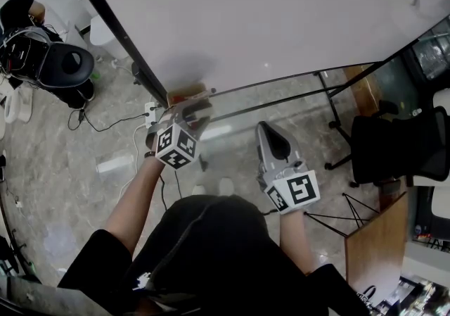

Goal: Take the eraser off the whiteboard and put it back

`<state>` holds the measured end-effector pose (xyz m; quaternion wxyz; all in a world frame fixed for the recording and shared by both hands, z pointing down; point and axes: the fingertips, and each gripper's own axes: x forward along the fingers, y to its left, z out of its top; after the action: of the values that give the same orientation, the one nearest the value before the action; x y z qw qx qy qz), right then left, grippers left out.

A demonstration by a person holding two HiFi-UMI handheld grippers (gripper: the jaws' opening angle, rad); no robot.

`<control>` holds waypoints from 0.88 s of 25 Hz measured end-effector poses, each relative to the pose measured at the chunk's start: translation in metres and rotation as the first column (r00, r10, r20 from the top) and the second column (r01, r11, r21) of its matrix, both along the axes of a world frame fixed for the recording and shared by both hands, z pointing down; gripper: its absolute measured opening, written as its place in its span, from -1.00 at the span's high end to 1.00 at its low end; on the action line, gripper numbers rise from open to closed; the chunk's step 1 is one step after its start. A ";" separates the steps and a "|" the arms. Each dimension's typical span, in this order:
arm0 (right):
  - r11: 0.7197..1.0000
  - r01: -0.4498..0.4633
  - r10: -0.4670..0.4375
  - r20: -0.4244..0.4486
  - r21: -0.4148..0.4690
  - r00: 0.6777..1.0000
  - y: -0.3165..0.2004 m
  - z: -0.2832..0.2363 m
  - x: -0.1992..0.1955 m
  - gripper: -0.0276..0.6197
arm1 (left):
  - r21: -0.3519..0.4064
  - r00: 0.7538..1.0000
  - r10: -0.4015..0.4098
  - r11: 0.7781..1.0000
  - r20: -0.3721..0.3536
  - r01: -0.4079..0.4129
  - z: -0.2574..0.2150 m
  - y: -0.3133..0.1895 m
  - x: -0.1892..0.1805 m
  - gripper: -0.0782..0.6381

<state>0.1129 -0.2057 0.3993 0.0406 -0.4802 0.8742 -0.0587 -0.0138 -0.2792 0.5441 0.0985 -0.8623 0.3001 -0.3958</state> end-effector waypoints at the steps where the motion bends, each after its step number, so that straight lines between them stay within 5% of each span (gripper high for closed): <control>1: 1.000 0.000 0.000 0.000 0.001 1.000 0.000 0.000 0.000 0.89 | 0.002 1.000 -0.001 1.000 -0.004 0.001 -0.001 0.000 0.000 0.22; 14: 0.999 0.026 -0.026 -0.005 0.018 1.000 0.003 -0.006 -0.018 0.89 | 0.058 0.996 -0.017 0.998 -0.087 0.022 -0.028 0.011 -0.011 0.24; 22: 0.999 0.030 -0.030 -0.008 0.027 1.000 0.011 -0.009 -0.028 0.89 | 0.081 0.978 -0.040 0.995 -0.204 0.058 -0.054 0.020 -0.019 0.25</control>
<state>0.0850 -0.1943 0.3902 0.0429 -0.4667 0.8822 -0.0458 -0.0331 -0.2595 0.4898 0.0950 -0.8853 0.3465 -0.2950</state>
